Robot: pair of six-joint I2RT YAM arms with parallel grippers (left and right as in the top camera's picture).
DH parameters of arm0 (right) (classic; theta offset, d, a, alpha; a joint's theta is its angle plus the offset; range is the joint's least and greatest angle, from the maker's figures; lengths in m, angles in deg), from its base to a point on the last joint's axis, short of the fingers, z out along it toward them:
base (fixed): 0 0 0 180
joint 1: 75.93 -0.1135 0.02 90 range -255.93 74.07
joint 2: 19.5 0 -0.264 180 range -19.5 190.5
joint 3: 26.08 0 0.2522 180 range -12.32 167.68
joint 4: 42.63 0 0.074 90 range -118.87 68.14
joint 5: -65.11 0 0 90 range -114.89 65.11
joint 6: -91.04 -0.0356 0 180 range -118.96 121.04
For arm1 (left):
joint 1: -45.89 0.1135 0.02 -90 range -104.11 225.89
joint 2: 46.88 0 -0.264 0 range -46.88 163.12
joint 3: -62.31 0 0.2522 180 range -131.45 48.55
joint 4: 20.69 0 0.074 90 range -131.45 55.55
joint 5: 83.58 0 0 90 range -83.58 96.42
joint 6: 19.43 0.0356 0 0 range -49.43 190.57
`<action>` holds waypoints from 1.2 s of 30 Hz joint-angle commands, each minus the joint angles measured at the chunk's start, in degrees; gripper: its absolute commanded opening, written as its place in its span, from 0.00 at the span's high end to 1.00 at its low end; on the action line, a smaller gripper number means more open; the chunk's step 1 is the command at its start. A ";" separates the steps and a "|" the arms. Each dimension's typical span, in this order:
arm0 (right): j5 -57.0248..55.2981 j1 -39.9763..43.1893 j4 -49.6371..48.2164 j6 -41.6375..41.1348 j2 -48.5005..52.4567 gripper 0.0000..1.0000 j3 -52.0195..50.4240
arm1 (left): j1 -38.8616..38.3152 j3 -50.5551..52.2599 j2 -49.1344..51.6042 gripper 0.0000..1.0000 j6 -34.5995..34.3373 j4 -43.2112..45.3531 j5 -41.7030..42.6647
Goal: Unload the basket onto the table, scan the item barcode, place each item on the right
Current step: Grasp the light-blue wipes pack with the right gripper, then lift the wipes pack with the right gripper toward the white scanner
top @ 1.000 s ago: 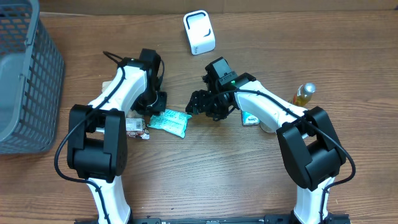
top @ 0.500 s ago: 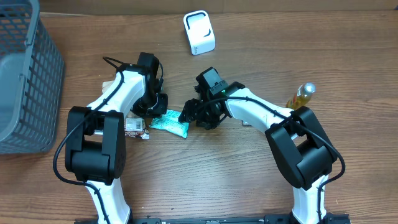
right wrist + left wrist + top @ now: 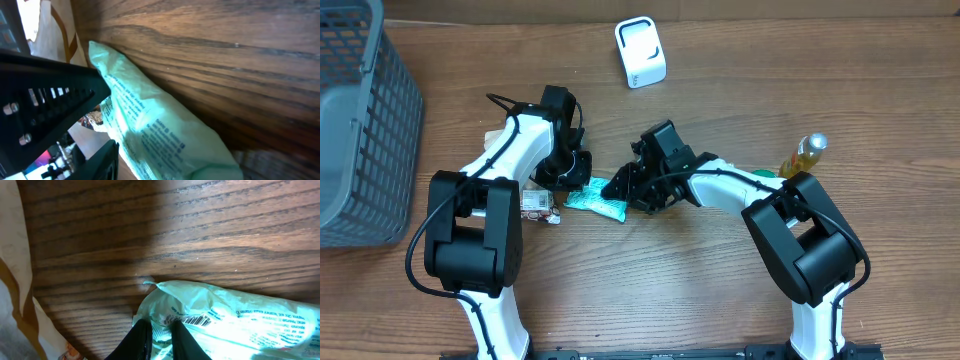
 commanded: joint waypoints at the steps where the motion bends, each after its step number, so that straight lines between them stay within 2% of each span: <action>1: -1.79 -0.50 -1.81 -0.96 1.07 0.64 -1.66 | -0.46 1.49 1.14 0.82 -0.22 0.07 1.90; 7: -2.16 -0.37 -3.39 -0.68 1.05 0.79 -1.66 | -0.44 1.49 1.14 0.87 -0.22 0.13 1.92; 10: -2.12 0.31 -3.41 0.94 1.05 0.79 -1.62 | -0.44 1.49 1.14 0.95 -0.20 0.20 1.92; 15: 0.98 2.34 -3.41 0.96 1.05 0.79 -1.53 | -0.35 0.57 1.01 0.96 -0.22 0.13 2.36; 18: 1.90 3.78 -3.15 1.31 1.05 0.91 -1.53 | -0.15 -1.97 0.98 0.96 -0.20 -0.92 2.36; 20: 4.22 4.74 -3.34 4.87 1.03 0.96 -1.46 | 0.28 -5.07 0.87 0.96 -0.22 -2.99 2.38; 29: 6.71 5.73 -1.20 17.81 -4.61 0.96 1.22 | 5.70 -29.53 -1.88 0.96 0.09 -15.47 4.33; 33: 4.15 5.75 7.08 24.76 -9.92 0.96 5.77 | 9.55 -36.70 -3.63 0.96 0.04 -17.53 5.18; 36: 1.09 5.75 17.79 31.30 -12.87 0.96 12.72 | 13.11 -40.50 -3.93 0.94 0.02 -17.94 5.22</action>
